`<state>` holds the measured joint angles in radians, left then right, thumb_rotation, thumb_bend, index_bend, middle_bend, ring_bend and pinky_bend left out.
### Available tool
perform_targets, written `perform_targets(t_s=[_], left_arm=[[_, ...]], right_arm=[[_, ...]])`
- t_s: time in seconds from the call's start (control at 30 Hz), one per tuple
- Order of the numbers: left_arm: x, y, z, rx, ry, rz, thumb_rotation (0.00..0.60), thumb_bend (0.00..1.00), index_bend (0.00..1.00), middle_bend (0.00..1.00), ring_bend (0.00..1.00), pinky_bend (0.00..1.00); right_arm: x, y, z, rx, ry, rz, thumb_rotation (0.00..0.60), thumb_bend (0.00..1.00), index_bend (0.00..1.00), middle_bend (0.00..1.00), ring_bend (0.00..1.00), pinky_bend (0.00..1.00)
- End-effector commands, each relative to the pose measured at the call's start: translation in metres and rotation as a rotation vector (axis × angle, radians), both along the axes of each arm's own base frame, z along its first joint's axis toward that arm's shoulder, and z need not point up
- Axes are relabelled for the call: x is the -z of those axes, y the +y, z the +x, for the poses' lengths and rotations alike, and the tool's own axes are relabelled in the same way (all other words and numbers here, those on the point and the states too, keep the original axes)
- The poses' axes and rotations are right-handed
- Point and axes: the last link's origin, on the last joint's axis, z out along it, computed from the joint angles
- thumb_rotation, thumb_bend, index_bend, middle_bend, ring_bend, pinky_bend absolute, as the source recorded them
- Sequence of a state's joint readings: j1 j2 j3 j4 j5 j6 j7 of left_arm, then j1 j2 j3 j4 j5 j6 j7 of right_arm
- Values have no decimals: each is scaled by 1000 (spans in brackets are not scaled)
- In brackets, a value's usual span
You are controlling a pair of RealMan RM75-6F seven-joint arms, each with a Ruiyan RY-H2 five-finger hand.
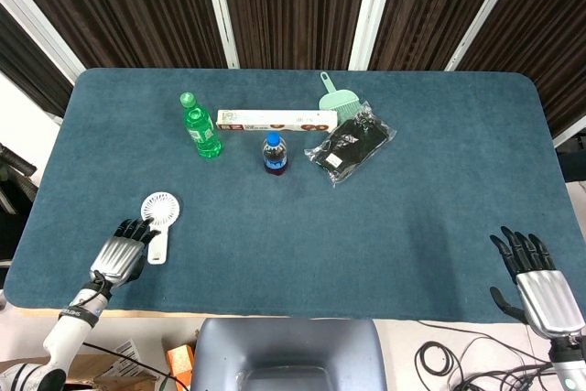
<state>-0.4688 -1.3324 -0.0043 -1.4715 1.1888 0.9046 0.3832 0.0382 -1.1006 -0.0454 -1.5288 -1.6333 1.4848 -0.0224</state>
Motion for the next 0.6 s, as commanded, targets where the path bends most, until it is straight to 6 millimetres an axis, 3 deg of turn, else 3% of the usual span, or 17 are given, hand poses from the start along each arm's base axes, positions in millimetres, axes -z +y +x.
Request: perform_targets(t_s=[0.03,0.23,0.47,0.6], left_arm=[[1,-2,1,-21,-6,-32,600,674,300,0,0,79],[-5,2,10,2,-36,-5,600,684,316,0,0,79],[-41,-2,33,239,-200,217,600,628,39,0,0,79],[-68,-32,34,308,-236,335,600,543,0,0,0,79]], right_arm=[[0,0,0,1,1,2,600,286,0,0,0,0],[0,1,0,1,1,3,600,286,0,0,0,0],[-2,3,1,-7,-8,-4,600,286,0,0,0,0],[-4,4,1,-13,-10,-4,600,286,0,0,0,0]])
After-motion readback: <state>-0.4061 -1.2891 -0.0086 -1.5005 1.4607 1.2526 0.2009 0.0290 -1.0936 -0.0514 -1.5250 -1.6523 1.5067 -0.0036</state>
